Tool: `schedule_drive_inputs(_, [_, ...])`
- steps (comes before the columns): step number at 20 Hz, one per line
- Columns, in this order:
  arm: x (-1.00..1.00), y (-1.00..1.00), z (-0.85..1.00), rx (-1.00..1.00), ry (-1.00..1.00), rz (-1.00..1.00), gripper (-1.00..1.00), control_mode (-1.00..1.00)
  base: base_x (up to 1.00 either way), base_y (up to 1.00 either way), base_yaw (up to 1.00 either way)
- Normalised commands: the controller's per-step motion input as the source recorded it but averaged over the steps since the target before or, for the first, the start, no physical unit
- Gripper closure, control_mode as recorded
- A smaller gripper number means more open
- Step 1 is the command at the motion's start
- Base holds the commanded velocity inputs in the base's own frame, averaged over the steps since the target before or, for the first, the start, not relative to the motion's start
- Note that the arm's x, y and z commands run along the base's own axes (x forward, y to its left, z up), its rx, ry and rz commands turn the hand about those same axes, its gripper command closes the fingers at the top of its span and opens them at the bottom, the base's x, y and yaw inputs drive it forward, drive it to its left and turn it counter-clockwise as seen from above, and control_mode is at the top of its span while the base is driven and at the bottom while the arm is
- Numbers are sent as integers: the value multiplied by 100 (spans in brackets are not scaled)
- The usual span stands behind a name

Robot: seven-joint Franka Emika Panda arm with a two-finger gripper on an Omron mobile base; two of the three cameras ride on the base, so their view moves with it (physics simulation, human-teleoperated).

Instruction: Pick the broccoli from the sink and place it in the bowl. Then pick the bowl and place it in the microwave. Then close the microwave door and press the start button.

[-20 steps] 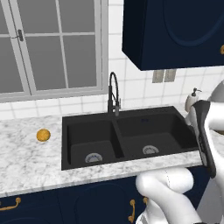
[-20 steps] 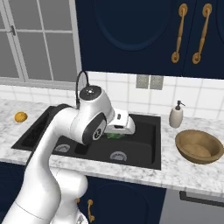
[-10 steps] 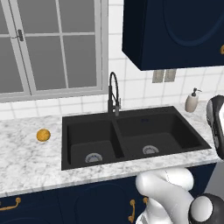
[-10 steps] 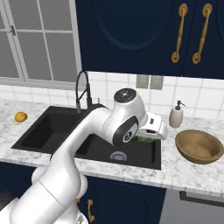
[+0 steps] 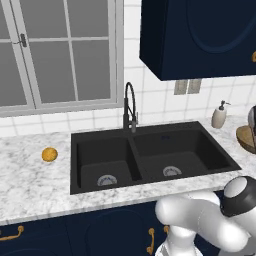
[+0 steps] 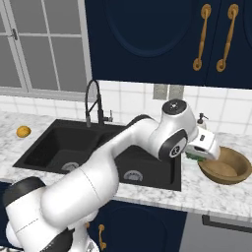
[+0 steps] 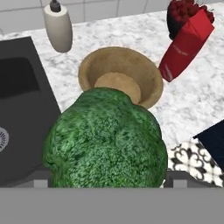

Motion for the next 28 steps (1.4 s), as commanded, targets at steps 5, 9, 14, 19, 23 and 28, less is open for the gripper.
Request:
schedule_drive_inputs(5, [24,-51,-11,5,-4,-4,100,-100,0,0,0])
schedule_drive_inputs(9, [35,-45,-22,10,-6,0,100,-100,0,0,0])
schedule_drive_inputs(14, [45,-37,-21,5,-2,0,100,-100,0,0,0])
schedule_drive_inputs(19, [49,-28,-35,0,0,0,100,-100,0,0,0])
schedule_drive_inputs(23, [23,-30,-46,4,0,0,100,-100,0,0,0])
schedule_drive_inputs(28, [20,-23,-35,8,0,0,100,-100,0,0,0])
